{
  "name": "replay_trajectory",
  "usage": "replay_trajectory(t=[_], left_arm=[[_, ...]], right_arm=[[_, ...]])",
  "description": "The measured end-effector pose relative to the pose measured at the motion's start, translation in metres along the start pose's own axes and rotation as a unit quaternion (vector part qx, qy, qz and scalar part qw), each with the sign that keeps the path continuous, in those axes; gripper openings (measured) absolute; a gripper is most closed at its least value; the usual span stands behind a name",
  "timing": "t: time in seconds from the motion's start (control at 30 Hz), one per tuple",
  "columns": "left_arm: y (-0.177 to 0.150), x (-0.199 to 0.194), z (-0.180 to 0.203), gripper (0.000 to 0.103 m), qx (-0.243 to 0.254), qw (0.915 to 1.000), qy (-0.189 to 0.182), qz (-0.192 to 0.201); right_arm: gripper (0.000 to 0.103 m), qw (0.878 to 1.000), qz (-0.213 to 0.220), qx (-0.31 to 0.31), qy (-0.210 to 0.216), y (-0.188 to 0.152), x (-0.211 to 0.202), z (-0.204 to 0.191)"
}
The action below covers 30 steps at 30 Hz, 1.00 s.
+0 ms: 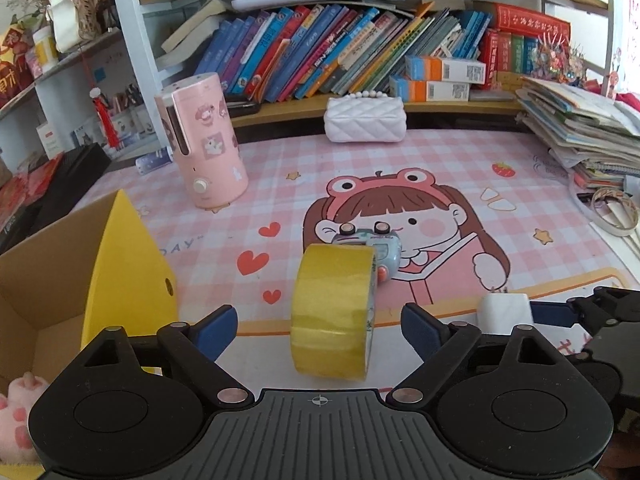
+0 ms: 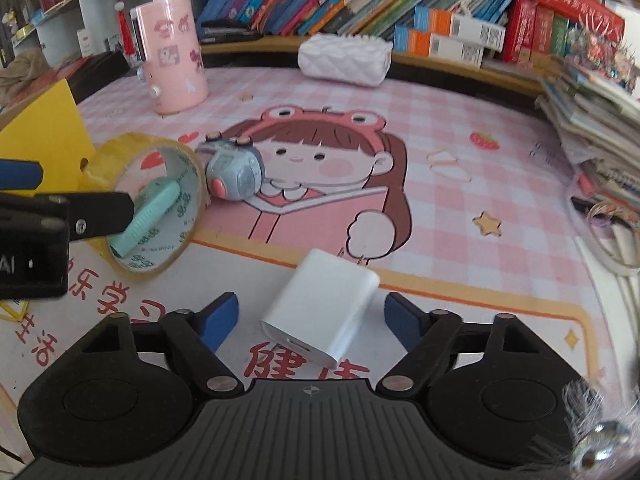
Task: Organize objects
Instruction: 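Grasp the yellow tape roll with the left gripper while the right grasps the white charger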
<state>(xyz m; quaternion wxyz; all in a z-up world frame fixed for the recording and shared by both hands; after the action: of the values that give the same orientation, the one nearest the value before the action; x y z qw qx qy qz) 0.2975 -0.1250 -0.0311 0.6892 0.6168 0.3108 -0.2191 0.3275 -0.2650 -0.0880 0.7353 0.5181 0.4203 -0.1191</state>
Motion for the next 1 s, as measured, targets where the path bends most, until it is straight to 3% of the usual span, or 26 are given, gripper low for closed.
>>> replay_trajectory(t=[0.07,0.13,0.2,0.3,0.37,0.43,0.53,0.8,1.0], left_arm=[[0.002,0.008,0.0,0.088,-0.001,1.0,0.003,-0.007],[0.002,0.016,-0.001,0.086,-0.003,0.9998,0.004,-0.018],[0.002,0.023,-0.001,0.082,-0.003,0.9996,0.005,-0.027],[0.001,0.03,0.001,0.066,0.001,0.9992,0.011,-0.038],[0.001,0.034,0.003,0.046,0.0,0.9986,0.022,-0.048],[0.001,0.035,0.003,0.04,-0.004,0.9984,0.018,-0.054],[0.0,0.03,0.002,0.039,-0.012,0.9984,0.01,-0.054],[-0.003,-0.001,-0.002,0.037,-0.055,0.9927,-0.081,-0.071],[-0.008,-0.023,-0.004,0.037,-0.072,0.9879,-0.124,-0.059]], right_arm=[[0.069,1.0,0.002,-0.007,-0.004,0.0,0.002,-0.001],[0.058,1.0,0.004,-0.018,-0.012,0.001,0.002,-0.001],[0.057,1.0,0.005,-0.021,-0.006,0.0,0.002,0.001],[0.056,1.0,-0.002,-0.026,-0.003,-0.001,-0.003,0.003],[0.056,1.0,-0.005,-0.026,-0.009,-0.004,-0.01,0.006],[0.056,1.0,-0.006,-0.02,-0.013,-0.007,-0.019,0.011],[0.056,1.0,-0.015,-0.001,-0.021,-0.011,-0.032,0.018],[0.056,0.997,-0.029,0.071,-0.014,-0.021,-0.057,0.028],[0.056,0.997,-0.032,0.069,-0.021,-0.027,-0.069,0.015]])
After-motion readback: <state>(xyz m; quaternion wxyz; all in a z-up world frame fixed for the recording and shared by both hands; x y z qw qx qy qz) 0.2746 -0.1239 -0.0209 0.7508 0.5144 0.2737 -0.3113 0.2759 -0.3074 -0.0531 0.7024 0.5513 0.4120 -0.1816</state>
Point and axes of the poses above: each gripper's, at about its wrist camera, not at the fingertips, and x roughly the way its jaws point, z to its right, y to its top, the point moved 1 cm from there along x, roughly the way its jaws point, and after that the axes turned 14 degrees about -x, right-handed, at the moved point
